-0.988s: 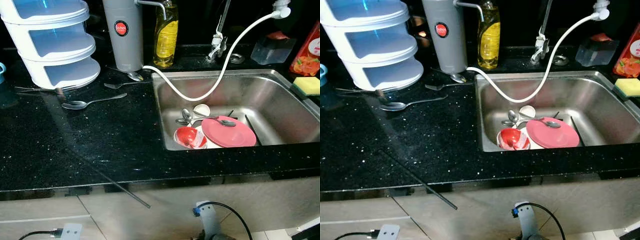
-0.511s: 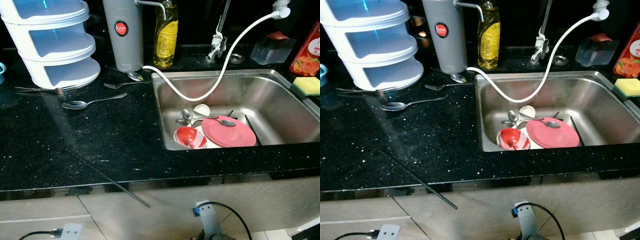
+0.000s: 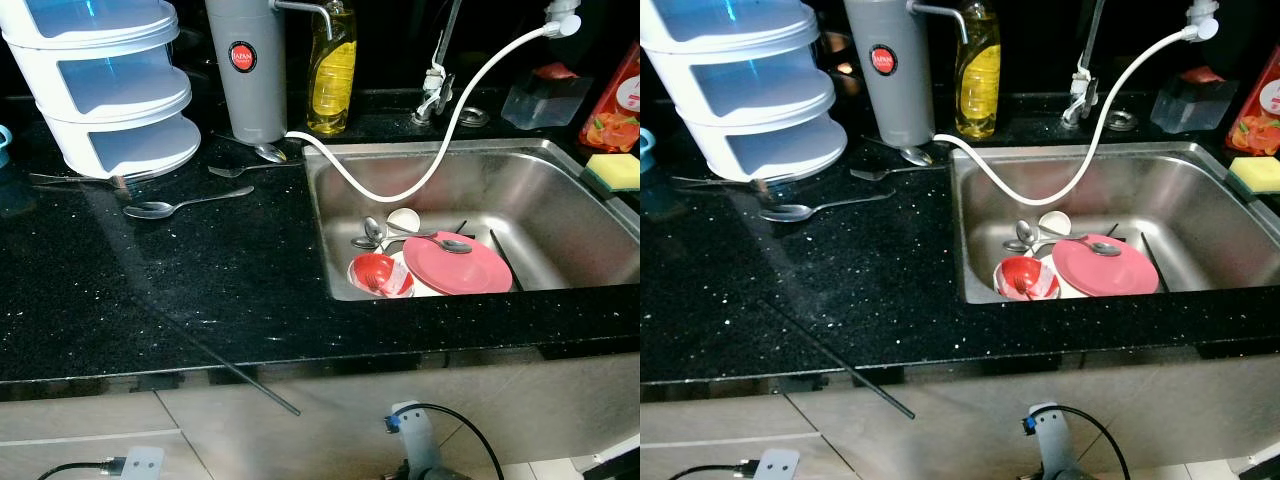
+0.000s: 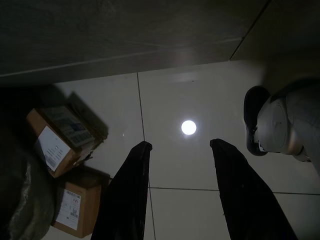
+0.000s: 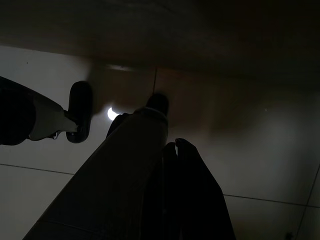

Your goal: Kitchen organization

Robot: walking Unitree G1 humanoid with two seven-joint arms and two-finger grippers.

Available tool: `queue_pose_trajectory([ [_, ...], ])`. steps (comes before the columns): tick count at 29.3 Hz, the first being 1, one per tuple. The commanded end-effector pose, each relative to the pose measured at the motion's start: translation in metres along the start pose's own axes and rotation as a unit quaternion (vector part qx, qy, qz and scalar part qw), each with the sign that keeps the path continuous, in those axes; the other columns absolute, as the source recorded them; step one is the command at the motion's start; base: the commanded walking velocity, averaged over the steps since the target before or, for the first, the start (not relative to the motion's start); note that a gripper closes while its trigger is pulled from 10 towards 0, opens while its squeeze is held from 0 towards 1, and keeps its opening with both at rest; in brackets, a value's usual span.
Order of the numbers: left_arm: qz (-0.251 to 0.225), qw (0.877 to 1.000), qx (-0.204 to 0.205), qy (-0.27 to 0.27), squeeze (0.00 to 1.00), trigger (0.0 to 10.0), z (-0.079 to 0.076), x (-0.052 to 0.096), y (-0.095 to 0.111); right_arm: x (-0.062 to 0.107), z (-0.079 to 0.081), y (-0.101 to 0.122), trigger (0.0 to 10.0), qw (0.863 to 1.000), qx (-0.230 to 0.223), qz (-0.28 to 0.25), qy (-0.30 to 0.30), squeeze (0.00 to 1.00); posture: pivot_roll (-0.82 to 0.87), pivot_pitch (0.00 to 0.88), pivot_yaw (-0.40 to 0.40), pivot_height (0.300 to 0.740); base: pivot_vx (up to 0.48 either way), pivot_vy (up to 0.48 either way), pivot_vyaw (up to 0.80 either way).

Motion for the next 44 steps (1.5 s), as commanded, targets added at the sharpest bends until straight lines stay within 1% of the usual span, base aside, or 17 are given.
queue_pose_trajectory([
  [1, 0.004, 1.000, -0.004, 0.006, 0.00, 10.0, 0.0060, 0.0006, -0.0023, -0.0002, 0.0006, 0.0024, 10.0, 1.000, 0.004, -0.003, 0.001, 0.00, 0.12, 0.000, 0.000, 0.740, 0.000, 0.000, 0.00],
  [27, 0.003, 1.000, -0.009, 0.005, 0.00, 10.0, 0.0049, 0.0003, -0.0009, 0.0001, -0.0011, 0.0014, 10.0, 1.000, 0.006, -0.002, -0.001, 0.00, 0.12, 0.000, 0.002, 0.740, 0.000, 0.000, 0.00],
  [44, 0.002, 1.000, -0.002, 0.001, 0.00, 10.0, 0.0038, 0.0002, -0.0004, 0.0003, -0.0014, -0.0017, 10.0, 1.000, 0.007, 0.002, -0.002, 0.00, 0.12, 0.000, -0.001, 0.740, 0.000, 0.000, 0.00],
])
Point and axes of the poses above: a point about 5 cm out from each wrist's last joint towards the gripper, its own x axis pointing back from the gripper into the wrist, its own y axis along the axis of the wrist's last joint, z = x × y, the point moved 3 cm from there along -x, pointing out of the wrist towards the gripper, and after that the axes turned 4 degrees about x, right-handed, at the moved point
